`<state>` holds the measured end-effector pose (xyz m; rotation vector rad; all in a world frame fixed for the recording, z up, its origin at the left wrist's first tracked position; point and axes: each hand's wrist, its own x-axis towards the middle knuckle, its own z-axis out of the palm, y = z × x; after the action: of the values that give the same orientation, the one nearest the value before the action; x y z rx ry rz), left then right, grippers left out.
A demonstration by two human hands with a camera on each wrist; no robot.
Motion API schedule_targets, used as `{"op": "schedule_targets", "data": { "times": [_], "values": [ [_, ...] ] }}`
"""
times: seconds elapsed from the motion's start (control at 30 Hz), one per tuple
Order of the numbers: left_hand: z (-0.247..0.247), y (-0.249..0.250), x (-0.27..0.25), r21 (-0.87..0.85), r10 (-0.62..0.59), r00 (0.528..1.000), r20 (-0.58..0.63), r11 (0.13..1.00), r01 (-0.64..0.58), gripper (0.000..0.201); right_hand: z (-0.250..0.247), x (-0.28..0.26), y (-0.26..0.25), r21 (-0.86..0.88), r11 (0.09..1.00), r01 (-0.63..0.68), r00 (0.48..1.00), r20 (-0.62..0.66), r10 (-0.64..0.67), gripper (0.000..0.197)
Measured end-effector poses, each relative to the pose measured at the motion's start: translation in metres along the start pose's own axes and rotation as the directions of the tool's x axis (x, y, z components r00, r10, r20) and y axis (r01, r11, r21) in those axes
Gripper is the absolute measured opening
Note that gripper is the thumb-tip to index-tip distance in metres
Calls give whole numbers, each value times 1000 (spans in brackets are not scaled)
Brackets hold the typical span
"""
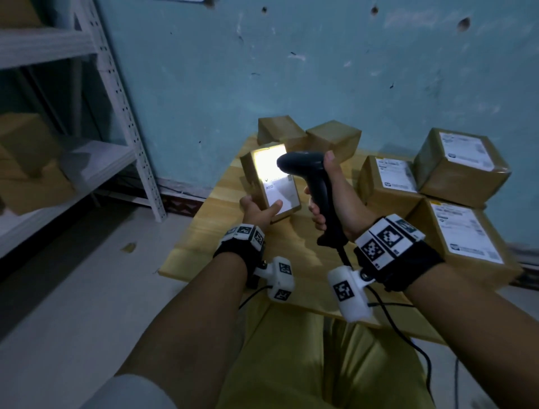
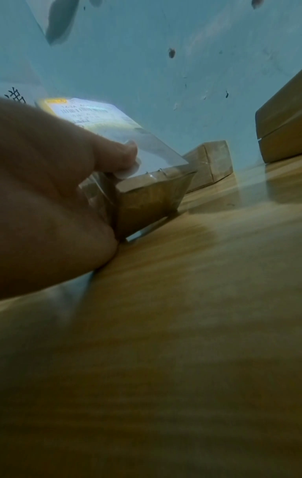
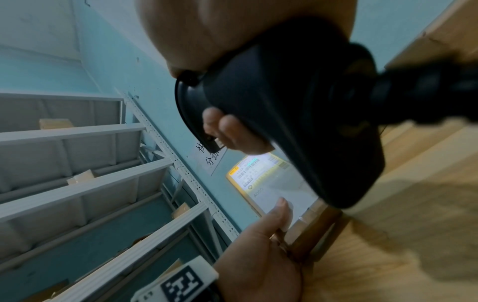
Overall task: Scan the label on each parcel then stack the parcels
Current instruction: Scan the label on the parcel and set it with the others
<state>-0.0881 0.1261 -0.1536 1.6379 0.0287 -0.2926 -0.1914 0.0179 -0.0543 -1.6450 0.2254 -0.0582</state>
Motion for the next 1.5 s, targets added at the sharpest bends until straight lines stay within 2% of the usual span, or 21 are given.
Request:
{"op": "schedule_targets", "data": {
  "times": [0.47,0.9,1.2,1.4,1.5],
  "values": [
    [-1,4,-3,23,-27,1000,16,999,26,70,-1,-2,-1,-84,996,-29,999,-33,26,67],
    [-2,6,-6,19,-25,1000,17,1000,24,74,0,-2,-6,-7,1000,10,999,-30,-10,64],
    [-1,6,-6,-42,6,999,-51,999,-8,68,-6,-3,-6,49,999,10,1000,-8,-9,60],
    [3,5,-6,-42,34,996,-77,998,-37,66,-5,-6,4,21,1000,-7,1000,0,7,58],
    [3,4,-6,-27,33,997,-72,999,-35,69,-4,-5,5,25,1000,-1,1000,3,1,63]
  ]
}}
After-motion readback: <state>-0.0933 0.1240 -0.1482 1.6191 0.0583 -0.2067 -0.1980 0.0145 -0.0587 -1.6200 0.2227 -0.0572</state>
